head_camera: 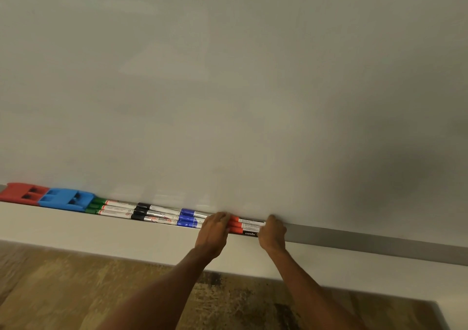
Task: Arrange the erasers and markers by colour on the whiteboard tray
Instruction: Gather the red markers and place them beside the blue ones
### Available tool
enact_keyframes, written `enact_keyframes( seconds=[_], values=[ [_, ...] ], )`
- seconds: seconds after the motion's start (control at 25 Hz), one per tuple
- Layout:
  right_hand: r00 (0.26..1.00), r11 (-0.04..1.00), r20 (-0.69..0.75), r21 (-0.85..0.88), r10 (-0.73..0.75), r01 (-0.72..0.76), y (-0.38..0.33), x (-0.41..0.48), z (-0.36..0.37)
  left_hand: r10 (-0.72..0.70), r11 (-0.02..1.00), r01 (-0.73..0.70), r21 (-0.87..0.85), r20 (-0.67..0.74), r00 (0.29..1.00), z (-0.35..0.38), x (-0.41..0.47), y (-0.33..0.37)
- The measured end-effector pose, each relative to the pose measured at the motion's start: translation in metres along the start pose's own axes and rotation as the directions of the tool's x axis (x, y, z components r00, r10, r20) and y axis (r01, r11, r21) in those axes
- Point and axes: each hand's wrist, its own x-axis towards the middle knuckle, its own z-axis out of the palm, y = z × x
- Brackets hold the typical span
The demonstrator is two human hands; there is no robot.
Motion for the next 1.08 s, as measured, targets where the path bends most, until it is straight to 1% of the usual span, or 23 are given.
enact_keyframes(
  seconds=[0.12,0.28,0.52,0.64,0.76,1.08],
  values=[
    [0.997,0.996,-0.039,-0.062,-0.063,0.061,0.004,-0.007,0.001,-0.035,0.999,0.035,0.012,-0.044,0.998,-0.003,-0.001,-0.001],
    [0.986,0.980,-0.048,-0.130,-0.159,0.151,0.008,-0.010,0.000,-0.127,0.986,0.129,0.104,-0.024,0.992,-0.006,-0.007,-0.007],
    [0.975,0.975,-0.052,-0.066,-0.217,0.213,0.012,-0.004,-0.007,-0.159,0.979,0.158,0.131,-0.005,0.987,-0.011,-0.007,-0.003],
    [0.973,0.973,-0.035,-0.042,-0.229,0.228,0.012,-0.004,-0.007,-0.164,0.977,0.162,0.137,0.005,0.986,-0.010,-0.007,-0.004],
    [0.977,0.977,-0.026,-0.001,-0.212,0.212,0.012,-0.005,-0.007,-0.168,0.978,0.165,0.130,0.009,0.986,-0.010,-0.008,-0.004],
    [0.982,0.983,-0.035,0.025,-0.184,0.184,0.010,-0.007,-0.005,-0.184,0.976,0.182,0.120,0.004,0.983,-0.010,-0.009,-0.002]
  ],
)
